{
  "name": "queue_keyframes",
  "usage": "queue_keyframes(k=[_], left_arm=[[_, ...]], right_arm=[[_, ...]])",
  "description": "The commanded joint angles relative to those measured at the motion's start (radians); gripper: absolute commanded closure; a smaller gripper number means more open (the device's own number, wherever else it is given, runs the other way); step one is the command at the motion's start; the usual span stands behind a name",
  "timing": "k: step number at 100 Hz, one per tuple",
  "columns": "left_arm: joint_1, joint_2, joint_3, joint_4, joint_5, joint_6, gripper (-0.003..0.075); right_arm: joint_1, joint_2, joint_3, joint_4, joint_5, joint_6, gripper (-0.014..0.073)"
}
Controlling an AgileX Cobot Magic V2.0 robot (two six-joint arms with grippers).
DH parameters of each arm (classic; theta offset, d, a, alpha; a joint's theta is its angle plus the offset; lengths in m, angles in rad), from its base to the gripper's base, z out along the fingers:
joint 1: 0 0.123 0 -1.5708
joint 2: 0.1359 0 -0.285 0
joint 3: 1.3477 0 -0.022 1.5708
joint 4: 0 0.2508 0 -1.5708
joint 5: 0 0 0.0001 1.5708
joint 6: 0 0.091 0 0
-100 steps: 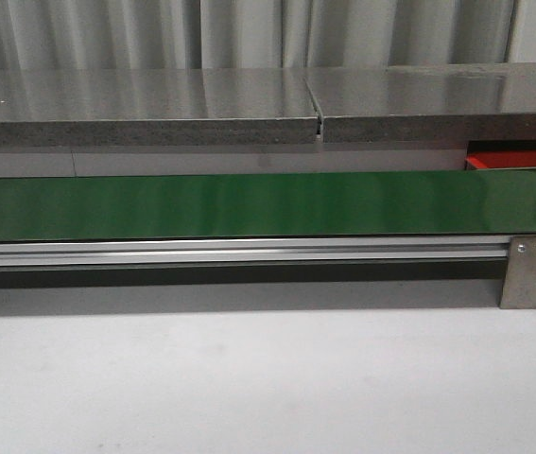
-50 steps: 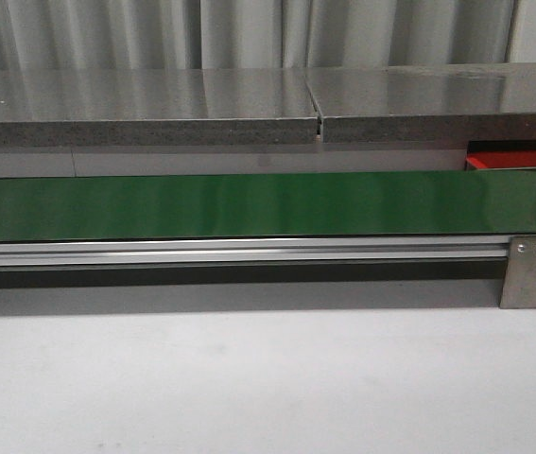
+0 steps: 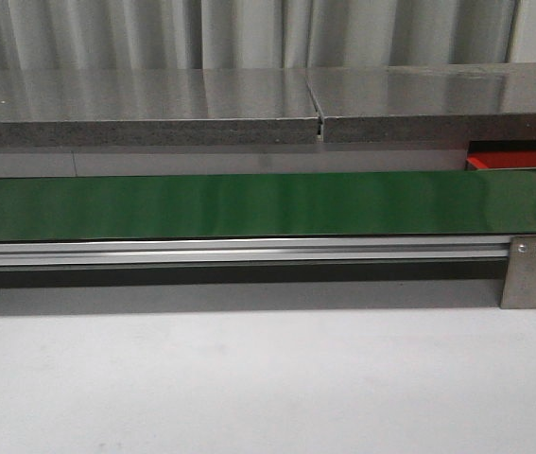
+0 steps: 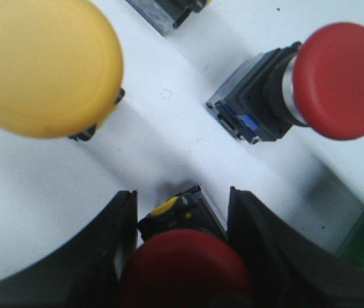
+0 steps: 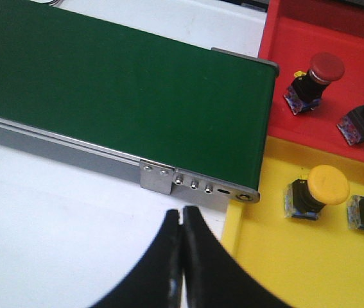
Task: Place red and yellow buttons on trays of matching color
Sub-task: 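Grasp a red push button from the cluster with the left gripper, then lower the red button onto the belt start and open the left gripper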
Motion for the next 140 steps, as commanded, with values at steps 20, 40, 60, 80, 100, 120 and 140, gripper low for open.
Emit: queue_keyframes(k=[20,40,60,80,100,120,140], left_arm=[[0.003,-0.178,-0.029,0.016,0.052,0.048,0.0739],[-0.003,-0.296,-0.029,0.041,0.094,0.07,0.0739],[-0.074,-0.353,-0.036,0.078,0.136,0.107,0.074],[-0.202,-0.351,-0.044,0.212,0.144,0.107,0.0739],[-0.346,-0.347,-0.044,0.387,0.134,0.107,0.0739],[-0.42,-0.304,-0.044,0.416,0.129,0.107,0.0739],[-0.425,-0.262,-0.044,0.43,0.156,0.107,0.0739]], right_arm=[[0.001,-0.008,-0.026,0.01,-0.058,-0.006,0.0662],[0.001,-0.008,-0.026,0.01,-0.058,-0.006,0.0662],[0.001,-0.008,-0.026,0.01,-0.058,-0.006,0.0662],[0.001,-0.008,-0.026,0.01,-0.058,-0.006,0.0662],[0.001,-0.008,-0.026,0.01,-0.058,-0.006,0.0662],[0.001,-0.008,-0.026,0.01,-0.058,-0.006,0.0662],[0.001,-0.008,-0.026,0.01,-0.058,-0.006,0.0662]])
